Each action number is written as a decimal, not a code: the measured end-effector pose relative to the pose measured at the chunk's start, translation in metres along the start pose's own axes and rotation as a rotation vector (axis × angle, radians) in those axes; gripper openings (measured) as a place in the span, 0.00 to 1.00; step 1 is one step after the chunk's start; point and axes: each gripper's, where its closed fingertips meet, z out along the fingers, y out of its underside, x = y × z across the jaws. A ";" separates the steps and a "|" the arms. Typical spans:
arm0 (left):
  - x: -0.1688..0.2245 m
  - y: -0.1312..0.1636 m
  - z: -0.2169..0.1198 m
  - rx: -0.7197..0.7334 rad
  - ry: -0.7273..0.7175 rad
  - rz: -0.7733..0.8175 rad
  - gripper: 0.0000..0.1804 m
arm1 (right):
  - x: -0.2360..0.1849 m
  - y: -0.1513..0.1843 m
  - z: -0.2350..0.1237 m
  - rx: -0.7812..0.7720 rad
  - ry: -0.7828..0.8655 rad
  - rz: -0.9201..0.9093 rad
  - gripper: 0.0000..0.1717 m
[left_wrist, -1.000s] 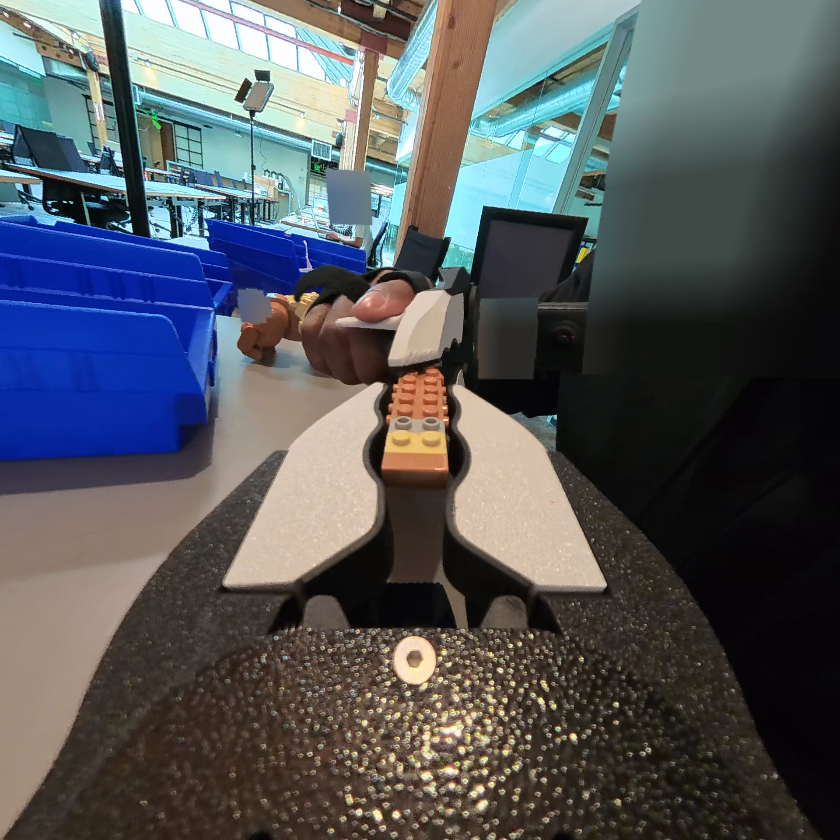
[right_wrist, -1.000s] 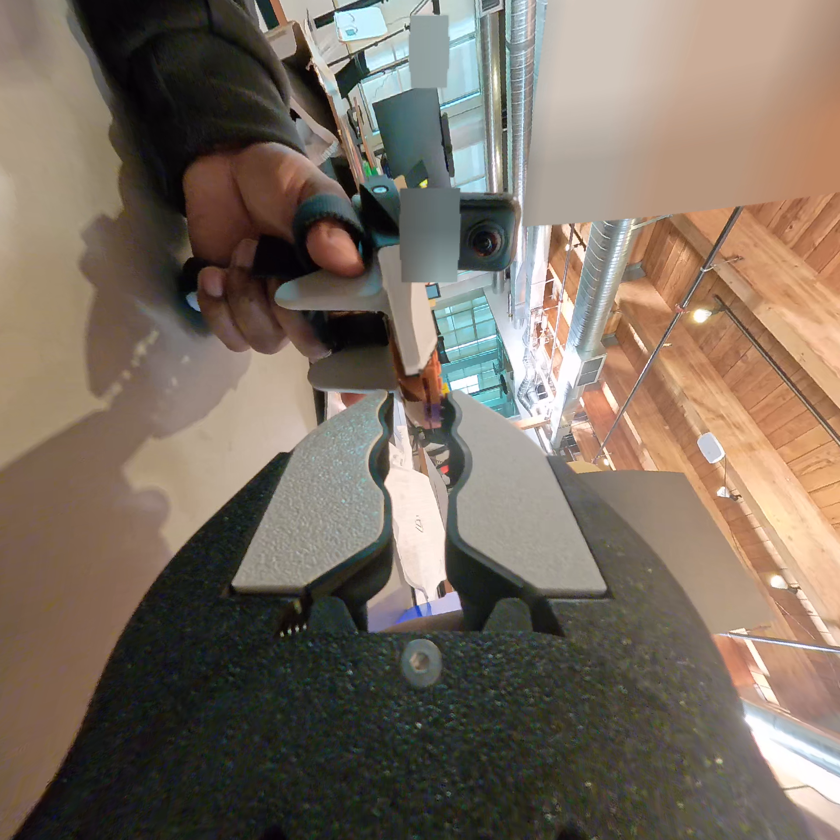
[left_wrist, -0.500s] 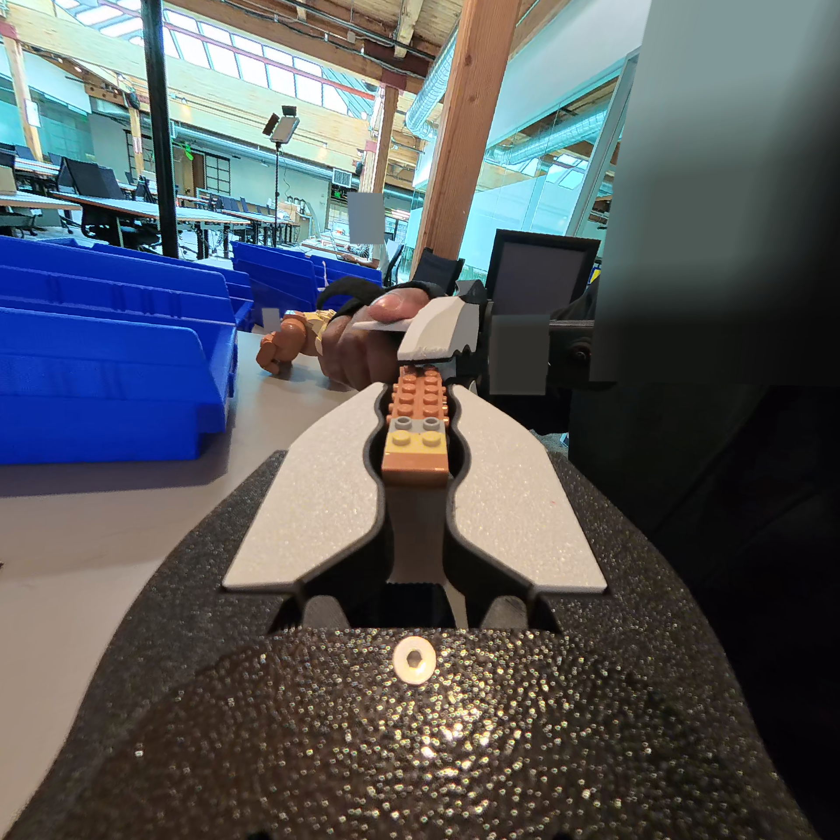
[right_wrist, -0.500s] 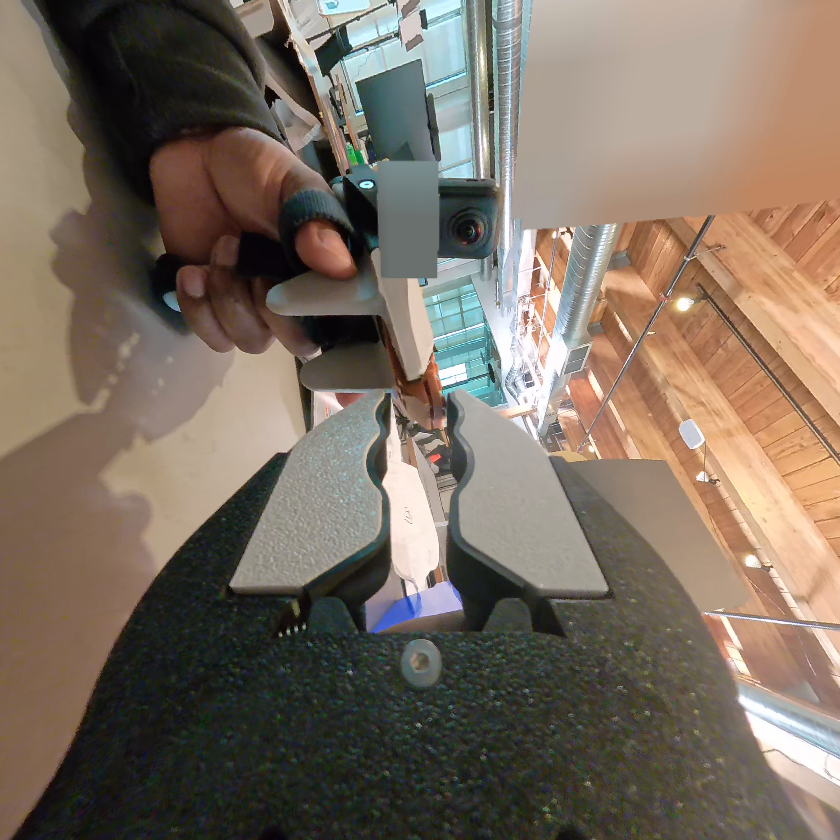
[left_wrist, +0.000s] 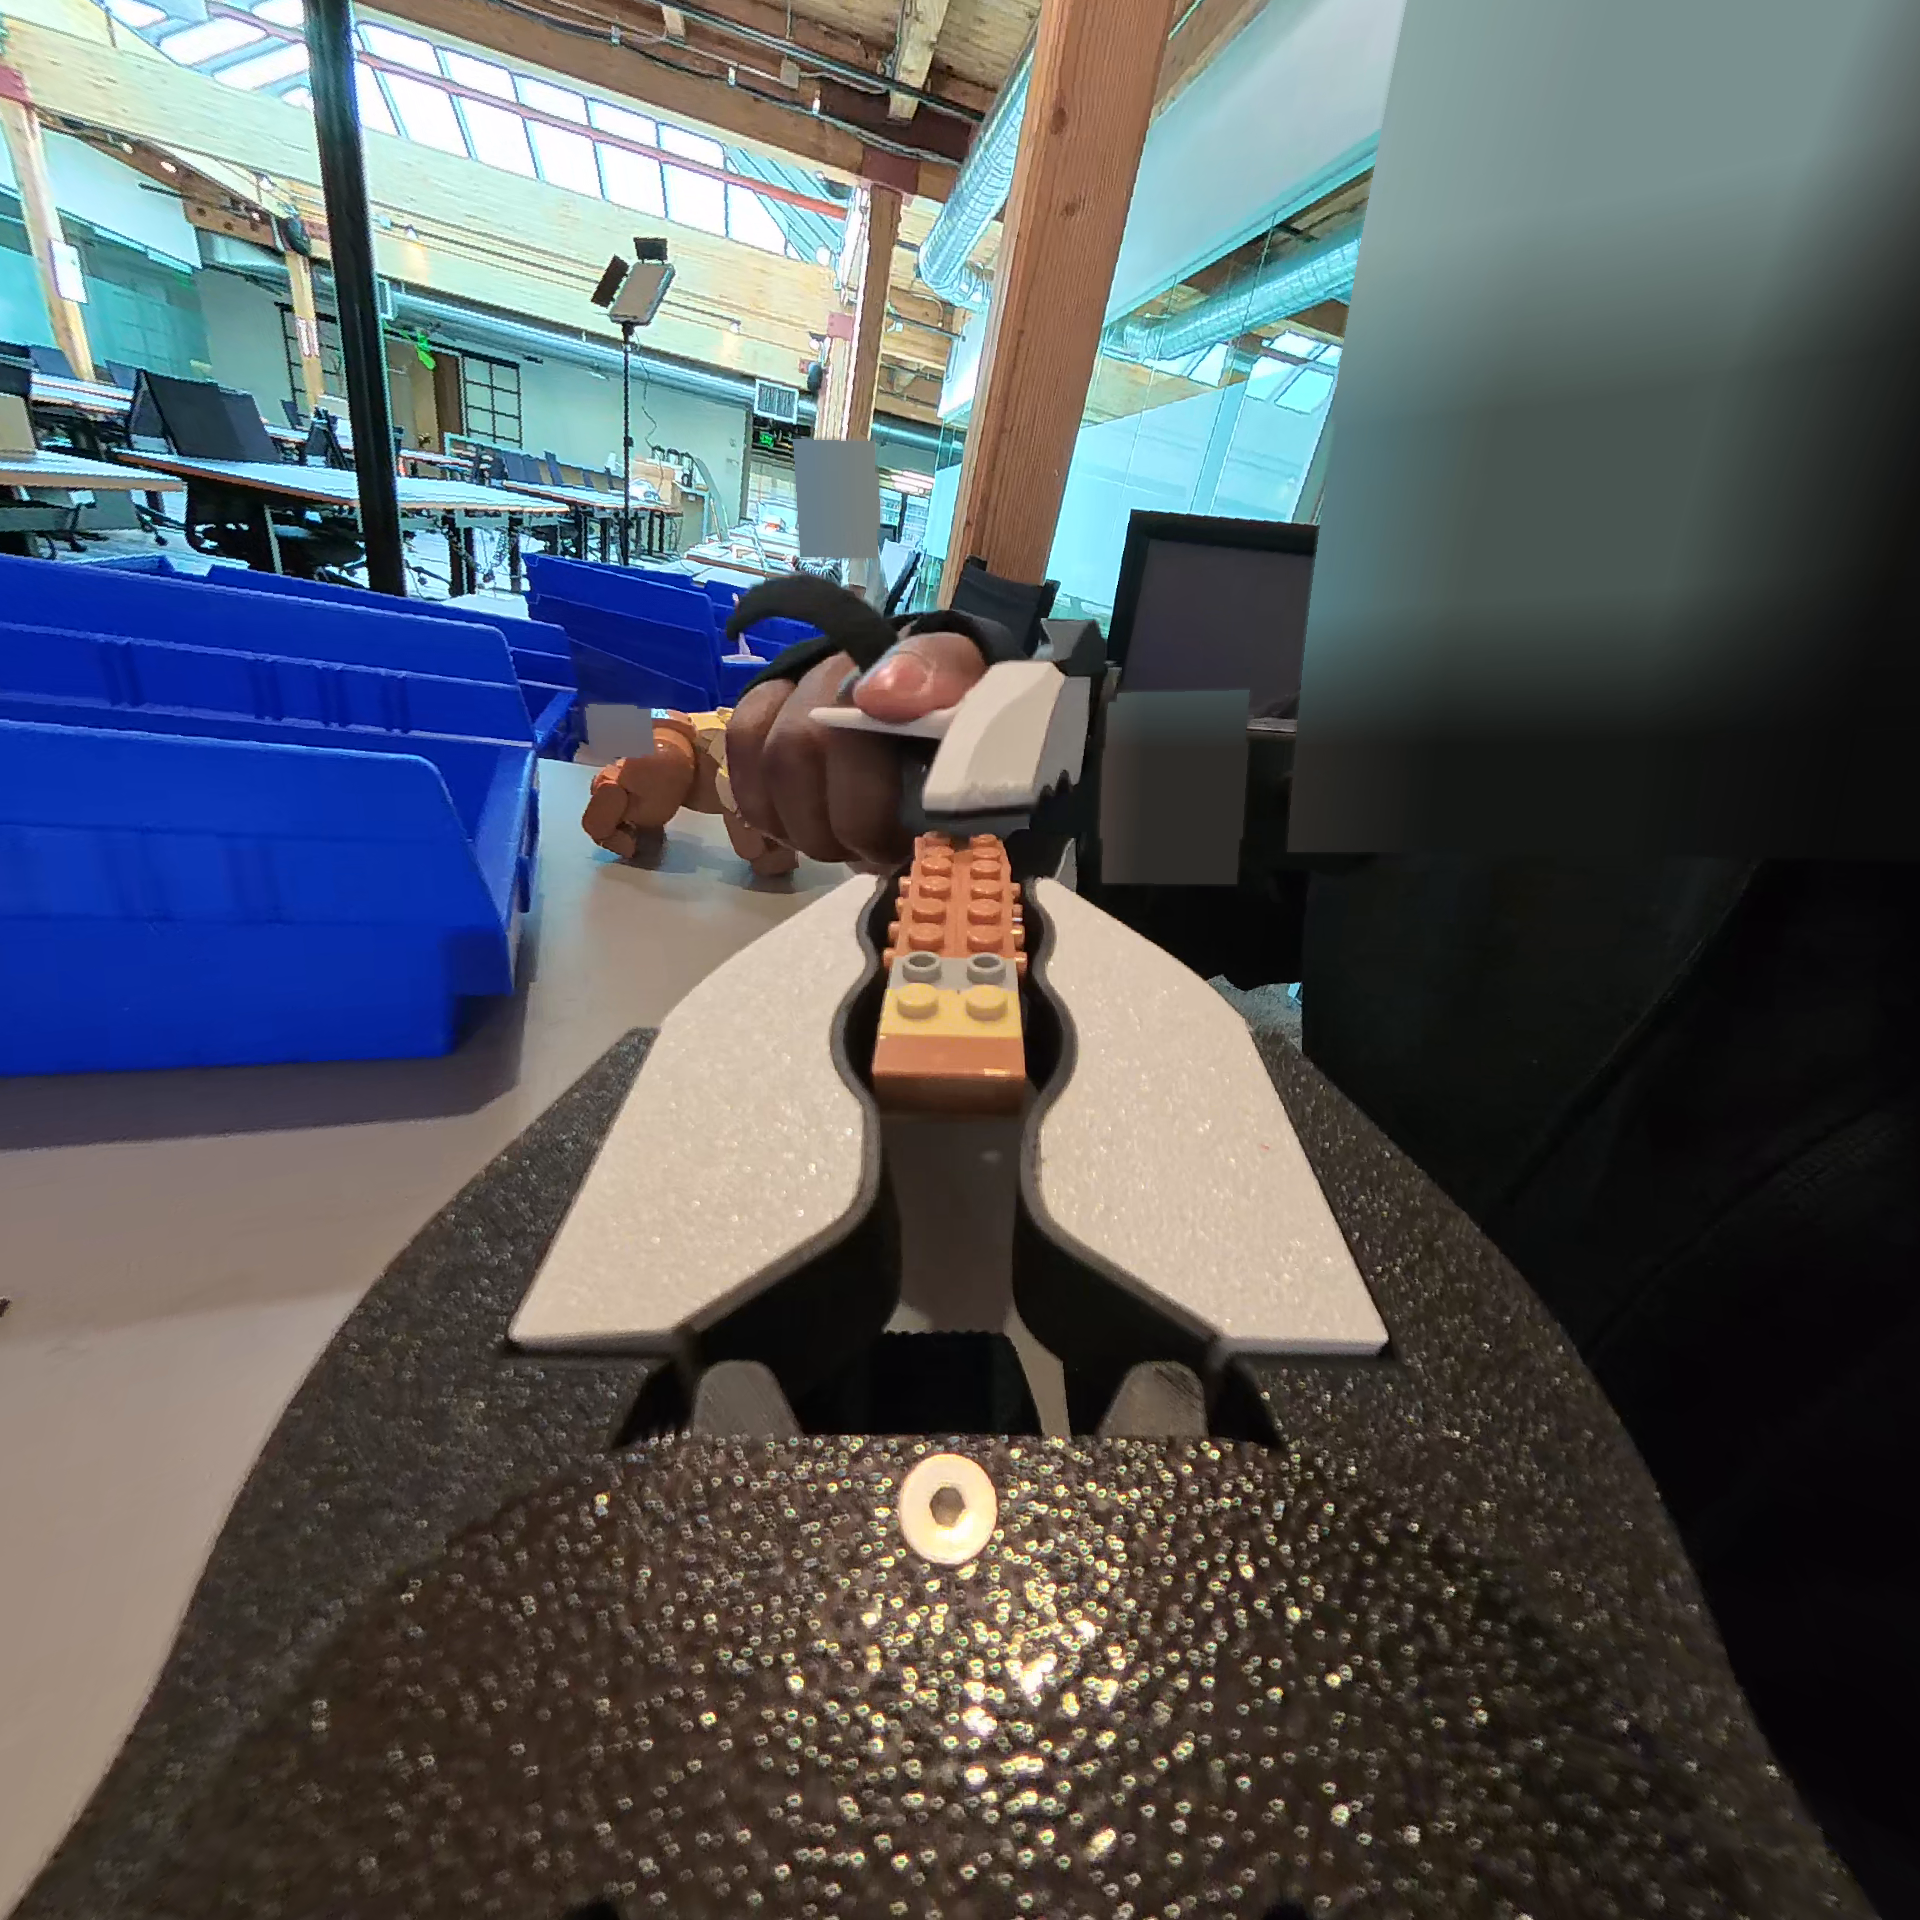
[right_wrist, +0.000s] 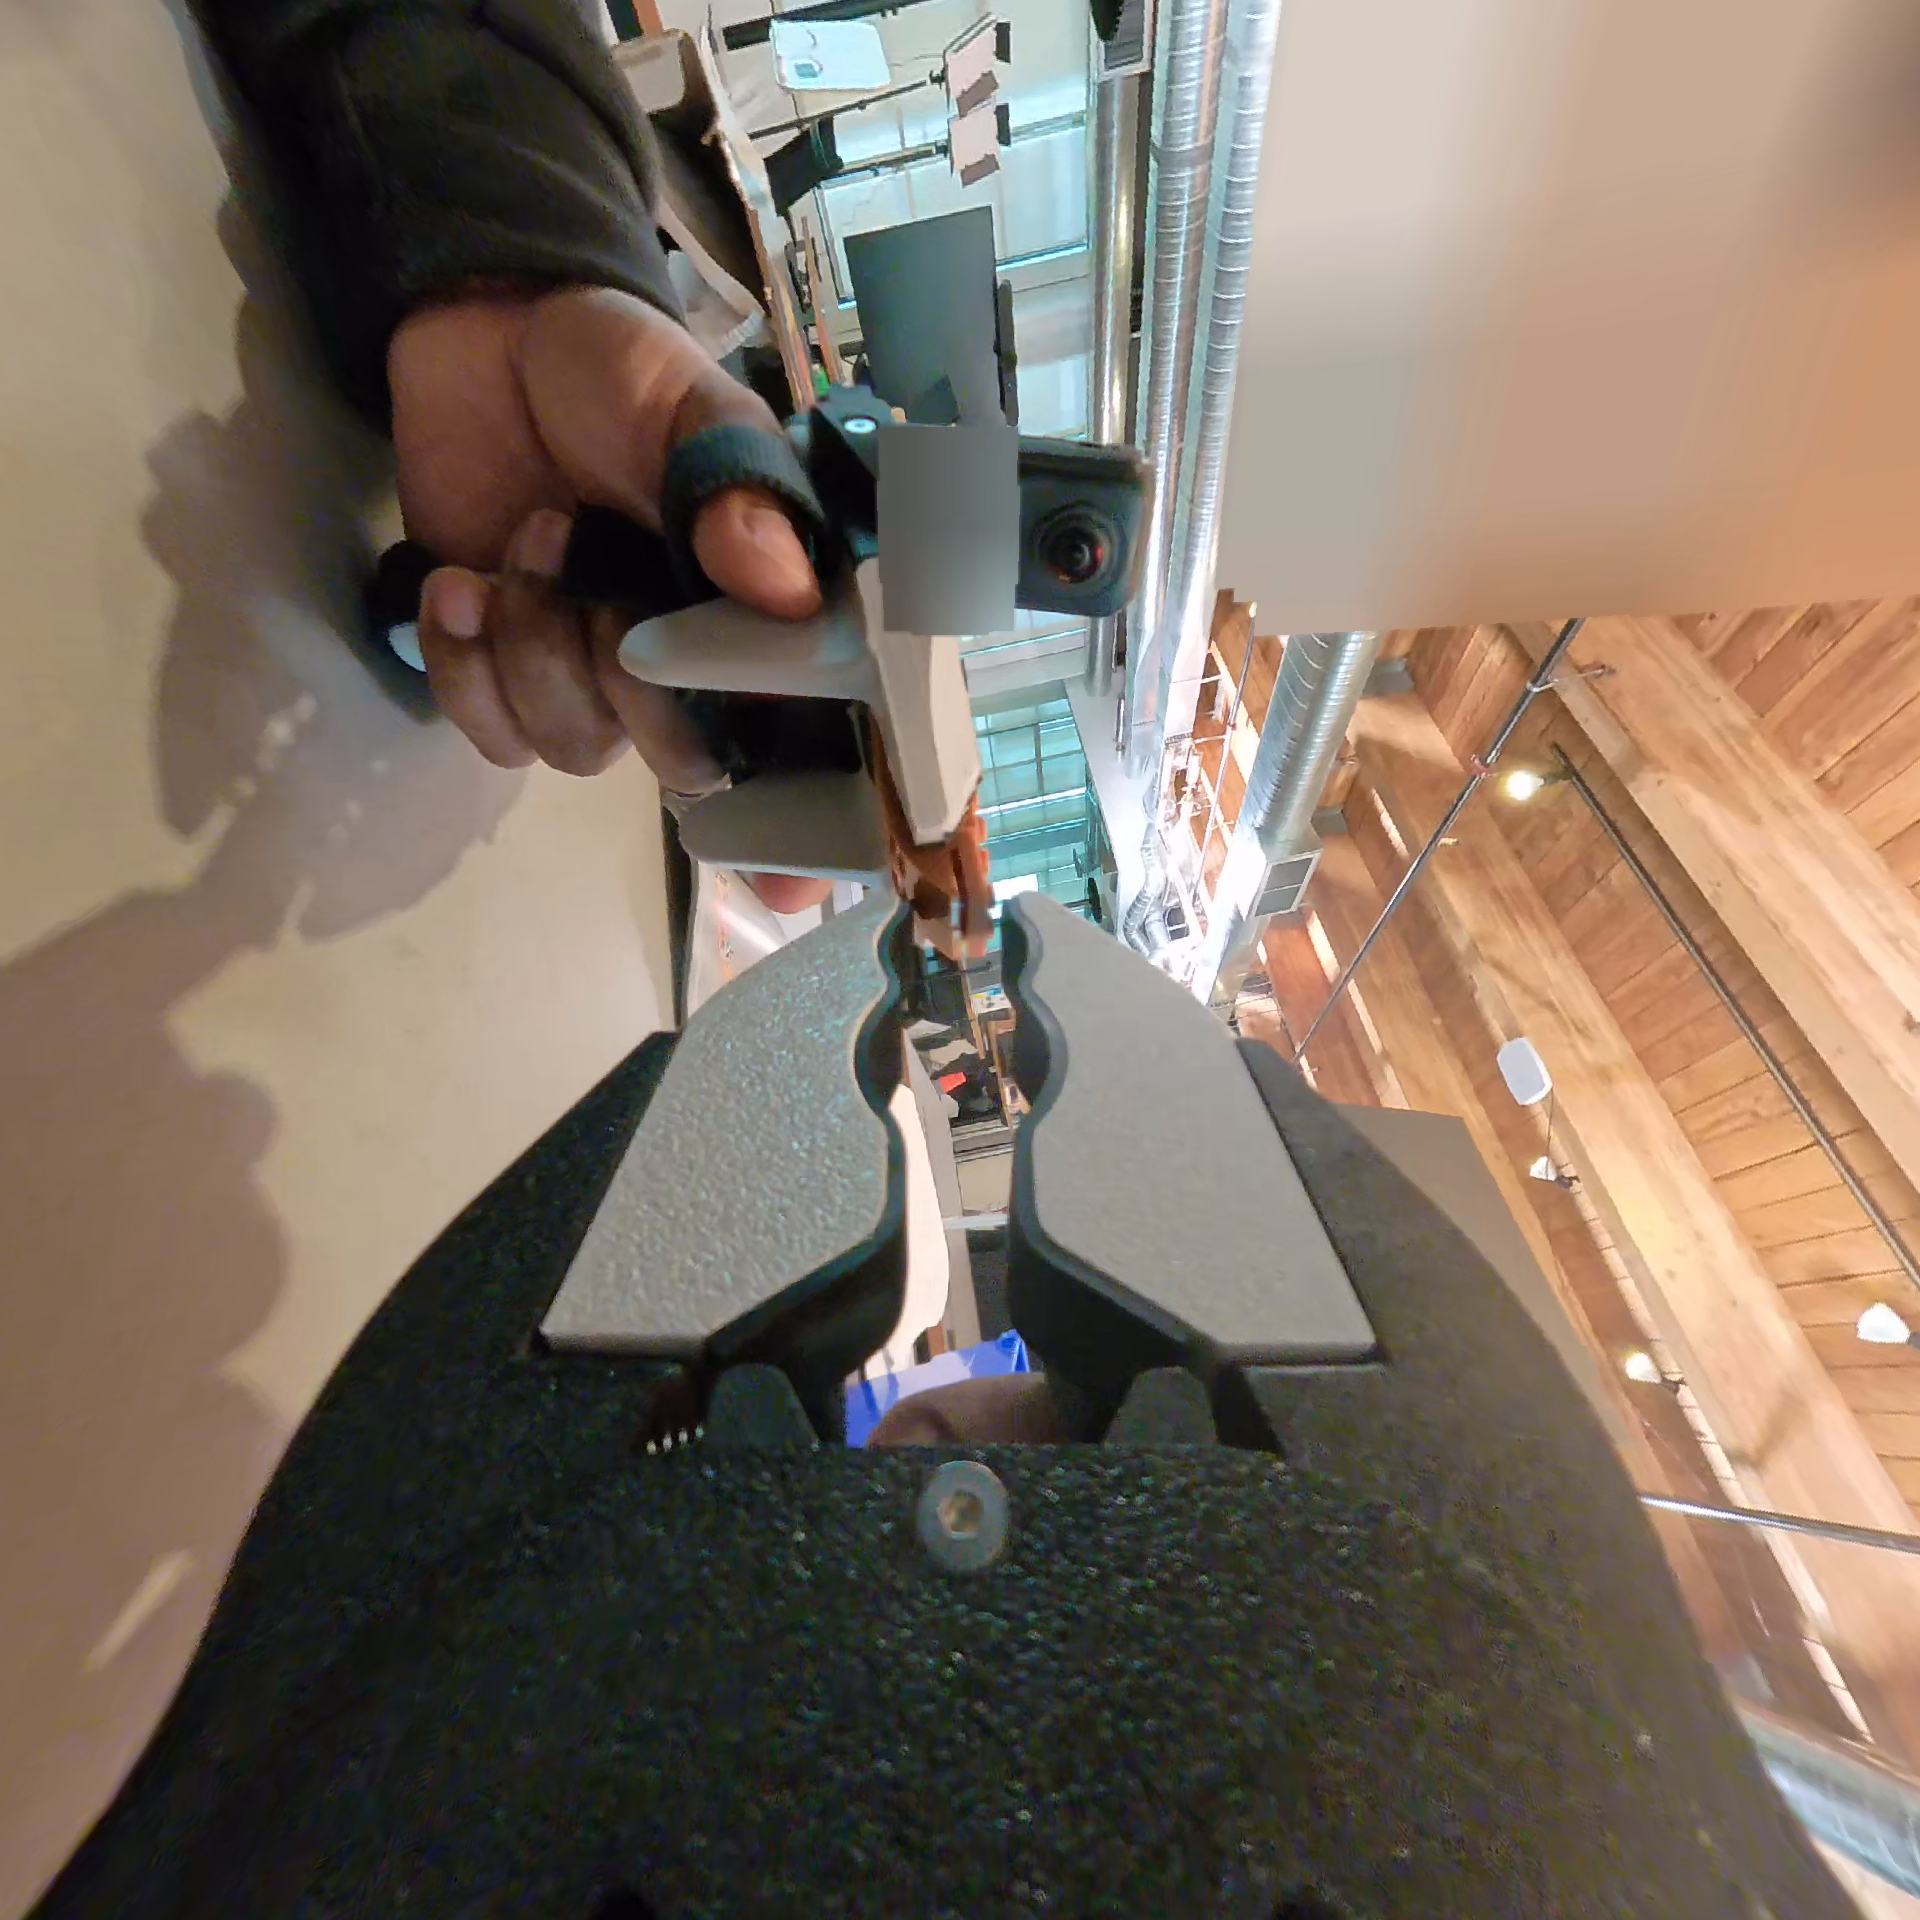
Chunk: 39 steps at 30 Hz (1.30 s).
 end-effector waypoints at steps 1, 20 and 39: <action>0.000 0.000 0.000 -0.003 -0.003 0.000 0.12 | -0.001 0.000 0.000 0.001 -0.003 -0.012 0.08; 0.007 0.005 0.003 -0.036 0.045 0.005 0.12 | -0.007 -0.008 -0.006 0.024 -0.113 -0.069 0.07; 0.006 0.004 0.003 -0.034 0.062 -0.039 0.11 | -0.007 -0.007 -0.006 -0.011 -0.146 0.006 0.07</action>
